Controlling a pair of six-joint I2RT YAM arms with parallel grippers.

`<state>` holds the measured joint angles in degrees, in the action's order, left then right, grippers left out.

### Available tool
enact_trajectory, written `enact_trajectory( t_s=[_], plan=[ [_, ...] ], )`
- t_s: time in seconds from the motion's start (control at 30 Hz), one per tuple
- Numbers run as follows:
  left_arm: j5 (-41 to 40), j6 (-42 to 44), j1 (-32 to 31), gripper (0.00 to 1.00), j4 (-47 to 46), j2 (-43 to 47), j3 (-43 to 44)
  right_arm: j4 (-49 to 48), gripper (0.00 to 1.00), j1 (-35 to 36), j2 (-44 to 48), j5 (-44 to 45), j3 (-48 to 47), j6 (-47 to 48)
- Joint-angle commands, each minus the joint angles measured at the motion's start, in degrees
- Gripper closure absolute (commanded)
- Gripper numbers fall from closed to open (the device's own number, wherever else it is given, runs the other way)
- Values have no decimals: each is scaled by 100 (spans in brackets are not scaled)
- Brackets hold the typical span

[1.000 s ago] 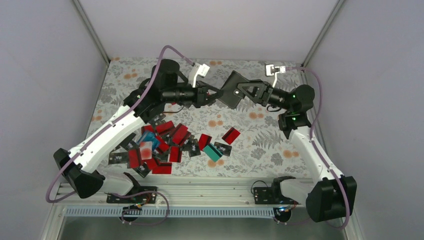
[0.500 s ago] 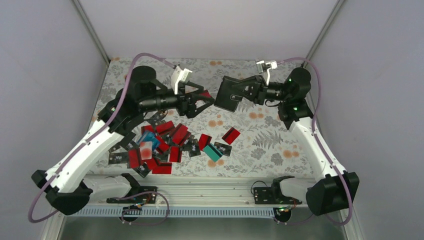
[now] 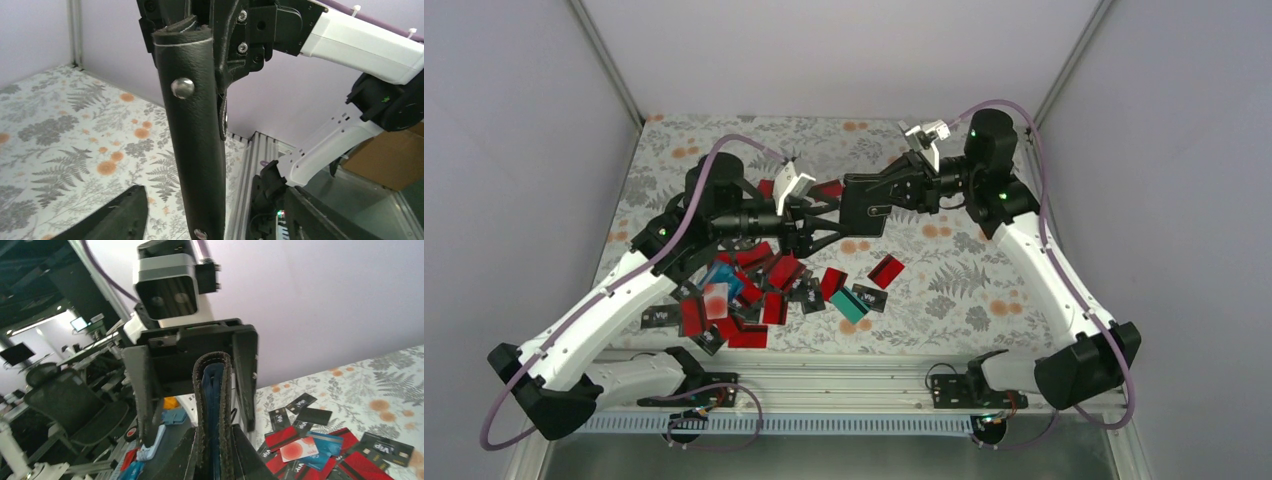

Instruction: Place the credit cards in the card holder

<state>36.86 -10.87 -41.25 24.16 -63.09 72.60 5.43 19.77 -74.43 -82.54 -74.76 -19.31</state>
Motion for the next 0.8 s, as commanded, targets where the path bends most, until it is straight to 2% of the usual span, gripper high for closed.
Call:
enact_trajectory(
  t_s=[0.0, 0.4, 0.53, 0.63, 0.67, 0.7, 0.77],
  plan=[
    [432, 259, 21, 35, -605, 75, -179, 659, 96, 203, -73, -370, -321, 652],
    [527, -15, 21, 68, -1273, -49, -458, 933, 96, 408, -311, -349, -463, 838],
    [533, -76, 21, 97, -1411, -111, -527, 949, 96, 455, -317, -332, -496, 850],
    [352, -136, 17, 98, -1396, -163, -551, 1063, 95, 458, -323, -31, -549, 846],
    [223, -149, 20, 98, -1365, -166, -558, 1194, 89, 458, -331, 210, -603, 856],
    [71, -170, 17, 98, -1313, -166, -549, 1335, 77, 451, -348, 494, -668, 867],
    [-408, -212, 21, 98, -1141, -175, -512, 1577, 44, 439, -347, 1019, -699, 886]
  ],
)
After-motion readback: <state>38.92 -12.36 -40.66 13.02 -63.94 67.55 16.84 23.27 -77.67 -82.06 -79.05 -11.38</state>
